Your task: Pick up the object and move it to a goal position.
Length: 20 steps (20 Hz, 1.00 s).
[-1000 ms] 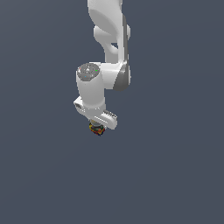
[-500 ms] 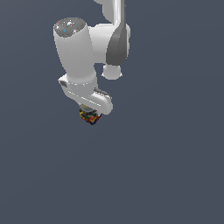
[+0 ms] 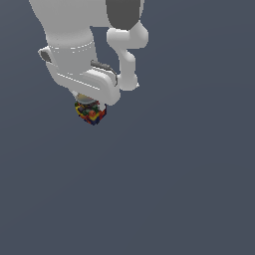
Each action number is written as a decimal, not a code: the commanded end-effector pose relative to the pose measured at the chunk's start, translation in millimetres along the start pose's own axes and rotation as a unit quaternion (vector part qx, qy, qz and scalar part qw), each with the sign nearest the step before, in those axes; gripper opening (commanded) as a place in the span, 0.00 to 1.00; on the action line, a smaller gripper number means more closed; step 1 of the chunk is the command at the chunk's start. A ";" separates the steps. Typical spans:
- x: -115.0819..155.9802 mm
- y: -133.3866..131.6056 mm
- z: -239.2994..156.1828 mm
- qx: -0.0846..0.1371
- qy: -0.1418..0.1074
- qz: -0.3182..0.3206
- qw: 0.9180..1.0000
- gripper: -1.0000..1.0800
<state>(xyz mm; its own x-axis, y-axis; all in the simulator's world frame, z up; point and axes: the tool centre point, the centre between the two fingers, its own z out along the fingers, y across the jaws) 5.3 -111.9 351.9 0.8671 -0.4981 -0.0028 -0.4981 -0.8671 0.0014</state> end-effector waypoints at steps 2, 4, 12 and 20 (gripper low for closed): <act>4.9 4.8 -37.2 0.000 0.001 0.000 1.000 0.00; 7.6 7.2 -55.0 0.000 0.001 0.000 1.000 0.00; 16.9 14.0 -112.7 0.001 0.001 -0.001 1.000 0.00; 24.1 18.4 -149.4 0.001 0.001 -0.001 1.000 0.00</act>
<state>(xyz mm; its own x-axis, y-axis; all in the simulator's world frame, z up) 17.0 -138.8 493.5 0.8677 -0.4970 -0.0029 -0.4970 -0.8677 0.0015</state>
